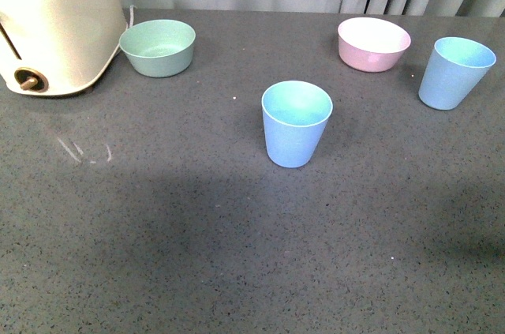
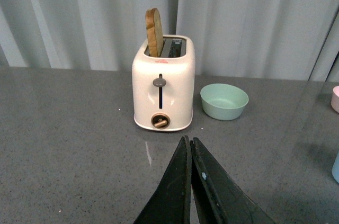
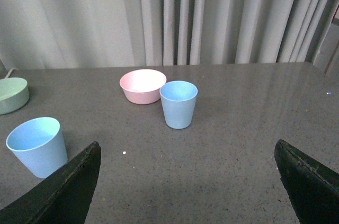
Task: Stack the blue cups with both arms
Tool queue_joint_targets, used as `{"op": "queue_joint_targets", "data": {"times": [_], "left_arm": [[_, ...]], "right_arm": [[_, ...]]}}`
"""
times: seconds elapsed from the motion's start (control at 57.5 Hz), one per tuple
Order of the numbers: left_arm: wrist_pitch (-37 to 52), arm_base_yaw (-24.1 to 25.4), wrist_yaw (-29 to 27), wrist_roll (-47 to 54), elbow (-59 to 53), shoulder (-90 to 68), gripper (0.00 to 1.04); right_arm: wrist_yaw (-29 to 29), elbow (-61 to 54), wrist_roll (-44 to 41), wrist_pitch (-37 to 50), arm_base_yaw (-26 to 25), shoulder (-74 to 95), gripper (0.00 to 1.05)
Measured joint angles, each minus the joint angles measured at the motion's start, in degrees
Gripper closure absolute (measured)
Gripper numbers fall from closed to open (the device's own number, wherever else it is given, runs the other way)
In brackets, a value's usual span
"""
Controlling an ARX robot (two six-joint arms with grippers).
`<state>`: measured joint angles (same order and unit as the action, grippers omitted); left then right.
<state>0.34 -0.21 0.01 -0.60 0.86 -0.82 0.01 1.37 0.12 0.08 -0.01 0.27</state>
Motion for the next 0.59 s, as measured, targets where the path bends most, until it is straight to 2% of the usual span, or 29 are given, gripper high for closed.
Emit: {"op": "queue_joint_targets", "data": {"times": [0.261, 0.33, 0.383, 0.504, 0.591], "left_arm": [[-0.26, 0.0, 0.0, -0.02, 0.0, 0.2, 1.01], [-0.26, 0.0, 0.0, 0.0, 0.0, 0.2, 0.89], [-0.26, 0.0, 0.0, 0.0, 0.0, 0.2, 0.82], [-0.28, 0.0, 0.0, 0.0, 0.0, 0.2, 0.63], [-0.28, 0.0, -0.02, 0.0, 0.0, 0.2, 0.43]], "right_arm": [[1.11, 0.35, 0.52, -1.29, 0.28, 0.76, 0.09], [5.66, 4.22, 4.55, -9.53, 0.33, 8.26, 0.09], [5.07, 5.7, 4.83, -8.26, -0.94, 14.78, 0.09], [0.22, 10.84, 1.33, 4.7, -5.07, 33.11, 0.09], [-3.54, 20.35, -5.42, 15.28, -8.09, 52.57, 0.09]]}}
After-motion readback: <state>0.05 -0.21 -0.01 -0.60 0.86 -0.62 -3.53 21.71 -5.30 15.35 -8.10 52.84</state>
